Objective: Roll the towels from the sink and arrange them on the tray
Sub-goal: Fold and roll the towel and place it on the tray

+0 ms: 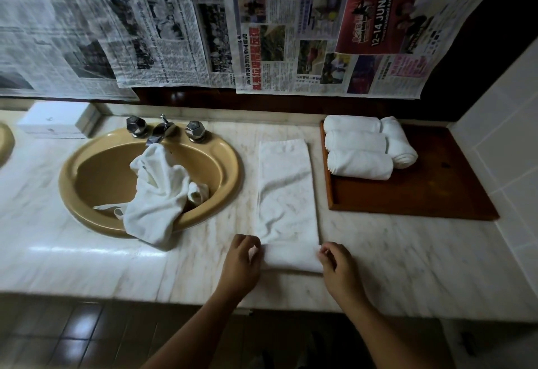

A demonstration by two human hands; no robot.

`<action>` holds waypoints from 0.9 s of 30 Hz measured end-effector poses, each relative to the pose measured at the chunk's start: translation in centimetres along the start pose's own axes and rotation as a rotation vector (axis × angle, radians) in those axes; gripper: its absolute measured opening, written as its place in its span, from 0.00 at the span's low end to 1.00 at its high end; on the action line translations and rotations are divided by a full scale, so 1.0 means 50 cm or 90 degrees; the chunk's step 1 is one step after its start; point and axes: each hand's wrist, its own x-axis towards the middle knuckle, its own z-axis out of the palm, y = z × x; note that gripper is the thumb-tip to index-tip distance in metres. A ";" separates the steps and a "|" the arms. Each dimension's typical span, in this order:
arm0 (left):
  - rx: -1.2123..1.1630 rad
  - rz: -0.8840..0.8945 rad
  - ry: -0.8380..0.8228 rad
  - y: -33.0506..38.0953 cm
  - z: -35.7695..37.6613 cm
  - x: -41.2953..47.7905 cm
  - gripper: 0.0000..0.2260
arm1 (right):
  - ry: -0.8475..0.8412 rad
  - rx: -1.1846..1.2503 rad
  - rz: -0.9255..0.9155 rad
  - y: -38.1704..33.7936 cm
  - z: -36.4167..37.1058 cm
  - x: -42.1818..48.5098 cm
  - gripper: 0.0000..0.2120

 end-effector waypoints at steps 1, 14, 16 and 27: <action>0.008 0.023 0.011 0.001 0.002 -0.001 0.06 | 0.008 -0.002 -0.013 0.010 0.002 -0.001 0.06; 0.295 0.140 -0.149 -0.034 -0.035 -0.028 0.24 | -0.112 -0.127 -0.075 0.057 -0.013 -0.004 0.34; 0.313 0.141 -0.158 -0.036 -0.035 -0.026 0.24 | -0.119 -0.138 -0.074 0.056 -0.014 -0.004 0.34; 0.070 0.004 -0.213 -0.028 -0.047 -0.005 0.23 | -0.155 -0.025 0.086 0.013 -0.024 0.020 0.23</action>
